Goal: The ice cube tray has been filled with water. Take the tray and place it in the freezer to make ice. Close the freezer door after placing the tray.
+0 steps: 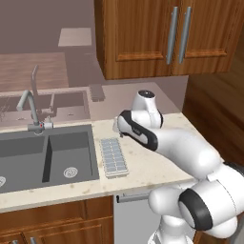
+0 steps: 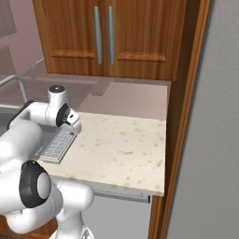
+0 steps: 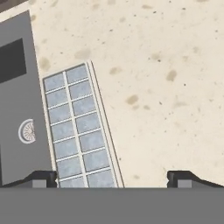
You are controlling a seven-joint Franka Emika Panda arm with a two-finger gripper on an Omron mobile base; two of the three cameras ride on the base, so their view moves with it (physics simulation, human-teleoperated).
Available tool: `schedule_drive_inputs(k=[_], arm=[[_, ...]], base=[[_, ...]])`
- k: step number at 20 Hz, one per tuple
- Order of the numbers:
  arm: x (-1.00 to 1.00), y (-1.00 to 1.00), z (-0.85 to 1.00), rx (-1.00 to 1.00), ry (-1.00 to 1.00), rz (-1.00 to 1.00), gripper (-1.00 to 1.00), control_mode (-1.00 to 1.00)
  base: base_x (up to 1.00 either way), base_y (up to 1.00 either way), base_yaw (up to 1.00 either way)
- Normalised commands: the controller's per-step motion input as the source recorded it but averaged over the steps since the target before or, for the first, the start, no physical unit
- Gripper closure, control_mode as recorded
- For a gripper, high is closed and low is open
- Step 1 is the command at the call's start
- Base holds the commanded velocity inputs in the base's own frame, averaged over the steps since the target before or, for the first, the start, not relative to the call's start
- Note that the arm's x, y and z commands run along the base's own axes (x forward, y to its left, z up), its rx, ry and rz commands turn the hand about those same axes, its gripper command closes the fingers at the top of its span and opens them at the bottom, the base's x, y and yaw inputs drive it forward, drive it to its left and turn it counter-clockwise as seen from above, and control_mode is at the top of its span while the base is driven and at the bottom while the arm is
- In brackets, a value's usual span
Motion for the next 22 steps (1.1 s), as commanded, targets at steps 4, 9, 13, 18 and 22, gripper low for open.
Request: schedule_drive_inputs(k=[4,9,13,18,22], arm=[[0.27,-0.08,-0.26,0.0,0.0,0.0,-1.0,-1.0],[0.32,-0.01,-0.17,0.0,0.0,0.0,-1.0,-1.0],[0.35,0.0,-0.08,0.0,0.0,0.0,-1.0,-1.0],[0.35,0.0,-0.06,0.0,0.0,0.0,-1.0,-1.0],[0.32,0.0,-0.09,0.0,0.0,0.0,-1.0,-1.0]], base=[[0.0,0.0,0.0],[0.0,0.0,0.0],[0.0,0.0,0.0],[0.0,0.0,0.0],[0.0,0.0,0.0]])
